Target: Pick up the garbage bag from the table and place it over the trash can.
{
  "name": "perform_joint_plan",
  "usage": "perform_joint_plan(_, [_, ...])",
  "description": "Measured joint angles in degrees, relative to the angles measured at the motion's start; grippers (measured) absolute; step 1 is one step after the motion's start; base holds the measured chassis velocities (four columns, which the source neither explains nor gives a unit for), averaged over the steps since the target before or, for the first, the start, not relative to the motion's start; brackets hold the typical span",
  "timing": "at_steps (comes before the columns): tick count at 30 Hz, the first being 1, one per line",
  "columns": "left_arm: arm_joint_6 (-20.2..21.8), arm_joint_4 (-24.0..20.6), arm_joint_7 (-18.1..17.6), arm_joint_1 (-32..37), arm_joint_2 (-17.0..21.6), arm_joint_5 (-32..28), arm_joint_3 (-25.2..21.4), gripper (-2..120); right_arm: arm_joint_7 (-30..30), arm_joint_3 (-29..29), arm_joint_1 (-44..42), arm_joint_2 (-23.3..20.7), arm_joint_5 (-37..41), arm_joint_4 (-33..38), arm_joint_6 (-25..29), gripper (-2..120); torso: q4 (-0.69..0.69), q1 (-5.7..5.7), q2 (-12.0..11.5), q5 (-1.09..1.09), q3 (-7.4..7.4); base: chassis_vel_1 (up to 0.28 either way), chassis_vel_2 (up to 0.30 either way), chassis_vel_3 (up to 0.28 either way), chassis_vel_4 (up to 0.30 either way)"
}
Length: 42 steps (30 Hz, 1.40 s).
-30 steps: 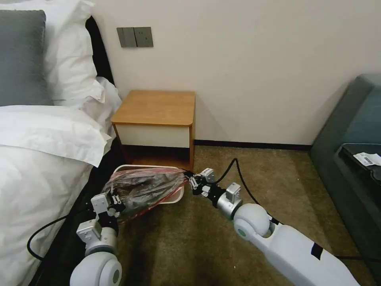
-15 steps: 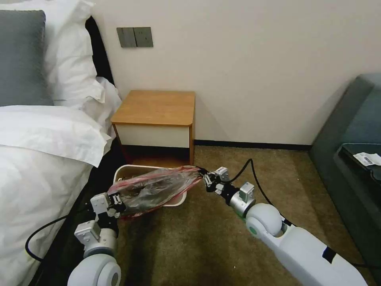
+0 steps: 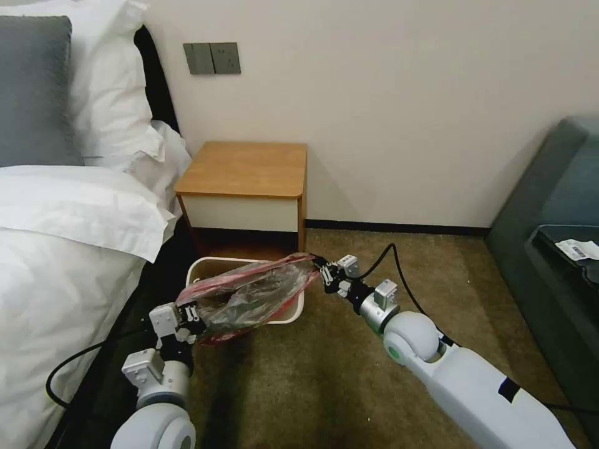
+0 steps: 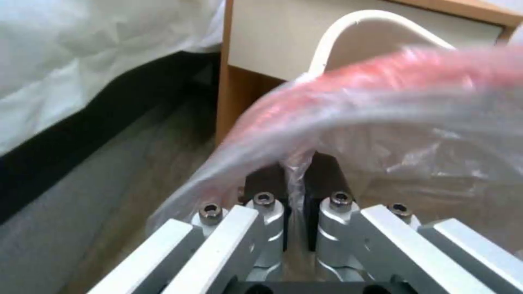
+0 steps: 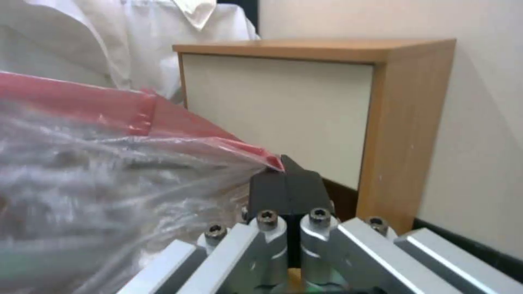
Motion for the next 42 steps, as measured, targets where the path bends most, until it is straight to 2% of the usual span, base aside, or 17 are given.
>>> perform_joint_plan(12, [-1.03, 0.18, 1.5, 2.12, 0.0, 4.17, 3.05, 3, -0.07, -2.62, 4.91, 2.1, -0.86, -1.41, -0.1, 0, 0.0, 0.0, 0.0, 0.0, 0.0, 0.0, 0.0, 0.0, 0.0])
perform_joint_plan(15, [-1.71, 0.64, 3.05, 2.58, 0.04, 6.74, 3.93, 3, 0.0, -4.22, 7.46, 2.78, -0.89, -1.71, -0.55, 0, 0.0, 0.0, 0.0, 0.0, 0.0, 0.0, 0.0, 0.0, 0.0])
perform_joint_plan(19, [-3.55, 0.86, 6.93, 2.72, 0.55, 10.88, 3.93, 3, 0.34, -6.26, 10.26, 3.27, -0.79, -2.34, -1.29, 0, 0.0, 0.0, 0.0, 0.0, 0.0, 0.0, 0.0, 0.0, 0.0])
perform_joint_plan(25, [-6.67, 0.0, 11.08, 3.14, 1.21, 13.26, 2.57, 3, 0.48, -7.47, 12.13, 3.26, -0.43, -4.75, -1.37, 0, 0.0, 0.0, 0.0, 0.01, 0.0, 0.0, 0.0, 0.0, 0.0])
perform_joint_plan(29, [-8.93, -0.62, 12.41, 3.54, 1.36, 14.09, 2.13, 3, 0.49, -7.64, 13.53, 2.96, -0.04, -7.22, -1.37, 0, 0.0, 0.0, 0.0, 0.01, 0.0, 0.0, 0.0, 0.0, 0.0])
perform_joint_plan(31, [-10.51, -0.66, 12.5, 3.57, 1.18, 13.89, 1.68, 3, 0.43, -7.5, 13.81, 2.37, 0.06, -8.4, -1.33, 0, 0.01, 0.0, 0.0, 0.0, 0.0, 0.0, 0.0, 0.0, 0.0])
perform_joint_plan(36, [-11.42, -1.08, 11.02, 2.61, 0.73, 10.73, -0.08, 3, 0.03, -6.66, 12.61, 0.9, 0.03, -9.05, -0.91, 0, -0.01, 0.0, 0.0, 0.0, 0.0, 0.0, 0.0, 0.0, 0.0])
perform_joint_plan(39, [-11.24, -1.24, 9.26, 1.24, 0.51, 8.66, -1.29, 3, -0.22, -6.02, 10.91, 0.24, -0.15, -8.69, -0.51, 0, 0.0, 0.0, 0.0, 0.0, 0.0, 0.0, 0.0, 0.0, 0.0])
perform_joint_plan(42, [-8.95, -1.68, 5.27, -1.36, -0.25, 4.2, -2.5, 3, -0.59, -4.58, 7.73, -0.67, -0.52, -6.77, -0.19, 0, -0.01, 0.0, 0.0, 0.0, 0.0, 0.0, 0.0, 0.0, 0.0])
